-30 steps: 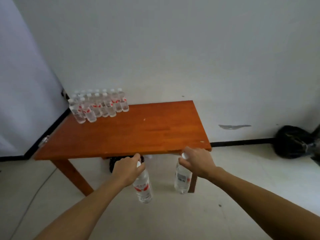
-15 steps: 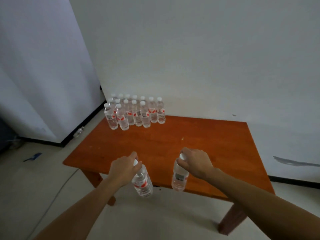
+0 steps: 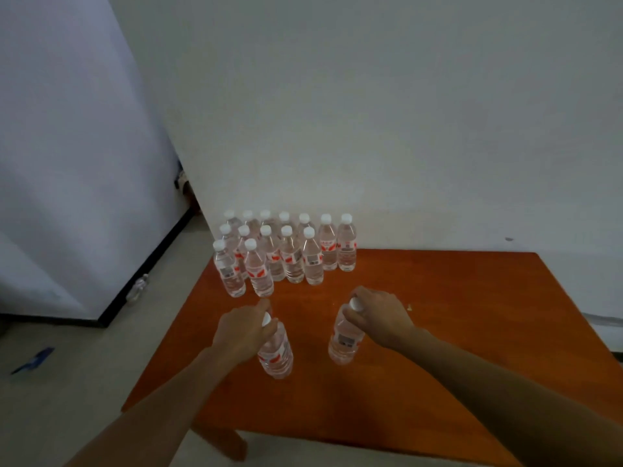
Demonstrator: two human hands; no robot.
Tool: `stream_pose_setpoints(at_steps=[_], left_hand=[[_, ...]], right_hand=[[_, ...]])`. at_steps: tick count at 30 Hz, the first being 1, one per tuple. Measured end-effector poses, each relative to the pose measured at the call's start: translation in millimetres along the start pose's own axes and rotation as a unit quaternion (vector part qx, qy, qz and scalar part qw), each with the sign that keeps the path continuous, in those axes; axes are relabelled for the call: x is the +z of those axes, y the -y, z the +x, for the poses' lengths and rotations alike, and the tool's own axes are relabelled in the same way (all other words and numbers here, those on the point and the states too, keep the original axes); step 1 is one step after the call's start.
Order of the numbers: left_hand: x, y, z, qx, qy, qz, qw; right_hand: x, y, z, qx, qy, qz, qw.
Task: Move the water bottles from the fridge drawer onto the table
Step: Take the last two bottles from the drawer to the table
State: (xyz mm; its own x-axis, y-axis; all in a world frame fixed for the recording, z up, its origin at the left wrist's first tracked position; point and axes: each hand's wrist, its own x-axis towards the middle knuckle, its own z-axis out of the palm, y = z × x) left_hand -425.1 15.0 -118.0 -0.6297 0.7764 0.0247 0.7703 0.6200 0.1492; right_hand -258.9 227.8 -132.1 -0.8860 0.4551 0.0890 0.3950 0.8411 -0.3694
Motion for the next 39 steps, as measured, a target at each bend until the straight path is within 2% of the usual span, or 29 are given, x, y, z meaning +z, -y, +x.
stream_pose_setpoints(at_steps=[15,21,26,30,35,39], left_hand=[[16,116,157,-0.004,0.045,-0.006,0.999],[25,155,204,0.038,0.067,-0.027,0.997],[30,181,225,0.108,0.074,-0.037,0.991],[32,201,232,0.134,0.082,-0.048,0.986],[13,200,242,0.184,0.024,-0.062,0.981],[-4,170,250,0.234,-0.018,-0.083,0.968]], right_hand=[[78,36,213,-0.037,0.059,0.057,0.996],[101,61,268,-0.019,0.068,0.065,0.995],[118,85,286,0.037,0.072,0.05,0.995],[124,97,290,0.083,0.04,0.068,0.993],[119,105,274,0.138,0.02,0.109,0.984],[105,97,241,0.202,0.002,0.096,0.975]])
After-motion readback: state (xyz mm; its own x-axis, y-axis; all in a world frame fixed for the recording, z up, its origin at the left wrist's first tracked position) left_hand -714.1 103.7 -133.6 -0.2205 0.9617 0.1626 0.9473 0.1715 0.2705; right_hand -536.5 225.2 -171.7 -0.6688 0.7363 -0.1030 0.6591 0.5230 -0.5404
